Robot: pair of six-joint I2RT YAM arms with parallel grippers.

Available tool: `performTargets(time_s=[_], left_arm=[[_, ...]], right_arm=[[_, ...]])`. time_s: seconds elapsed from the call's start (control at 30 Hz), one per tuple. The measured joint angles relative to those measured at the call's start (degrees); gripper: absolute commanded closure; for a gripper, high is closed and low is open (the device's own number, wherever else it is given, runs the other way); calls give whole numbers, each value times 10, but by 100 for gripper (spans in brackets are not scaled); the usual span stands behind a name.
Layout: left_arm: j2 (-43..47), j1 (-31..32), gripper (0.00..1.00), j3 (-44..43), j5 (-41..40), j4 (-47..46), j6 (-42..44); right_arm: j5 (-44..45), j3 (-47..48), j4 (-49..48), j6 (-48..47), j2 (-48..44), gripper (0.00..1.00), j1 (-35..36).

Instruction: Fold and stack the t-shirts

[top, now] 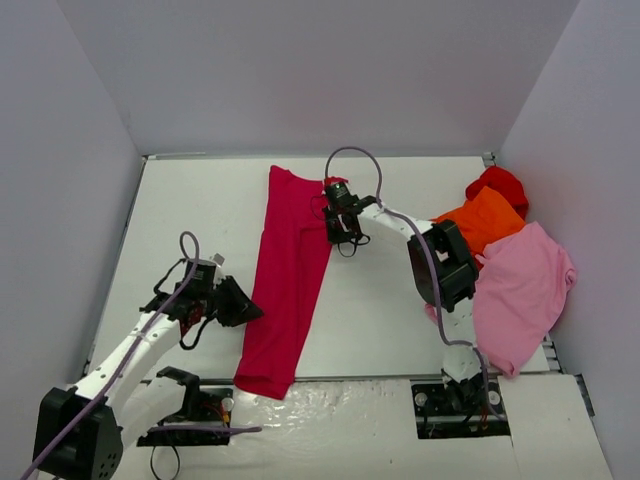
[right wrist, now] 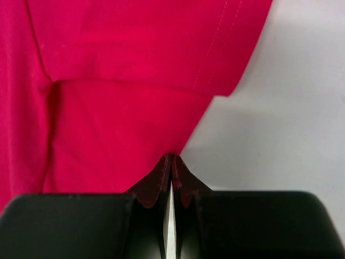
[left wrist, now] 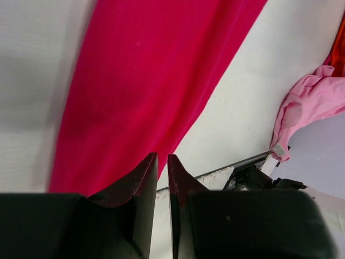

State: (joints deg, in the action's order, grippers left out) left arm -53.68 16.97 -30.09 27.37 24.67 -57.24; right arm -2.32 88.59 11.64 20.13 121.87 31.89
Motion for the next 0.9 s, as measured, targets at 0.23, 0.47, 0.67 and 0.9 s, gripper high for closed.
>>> performTargets(time_s=[0.23, 0.47, 0.67, 0.9], left_arm=[[-143, 72, 89, -1, 1, -107, -26], [-267, 147, 93, -42, -9, -161, -42], [-308, 184, 93, -76, -17, -199, -53], [-331, 197, 100, -78, -32, -212, -58]], right_arm=[[-20, 47, -6, -10, 41, 100, -9], [-42, 105, -2, -16, 80, 100, -28], [-68, 225, 12, -26, 156, 100, -51], [-99, 342, 4, -37, 232, 100, -67]])
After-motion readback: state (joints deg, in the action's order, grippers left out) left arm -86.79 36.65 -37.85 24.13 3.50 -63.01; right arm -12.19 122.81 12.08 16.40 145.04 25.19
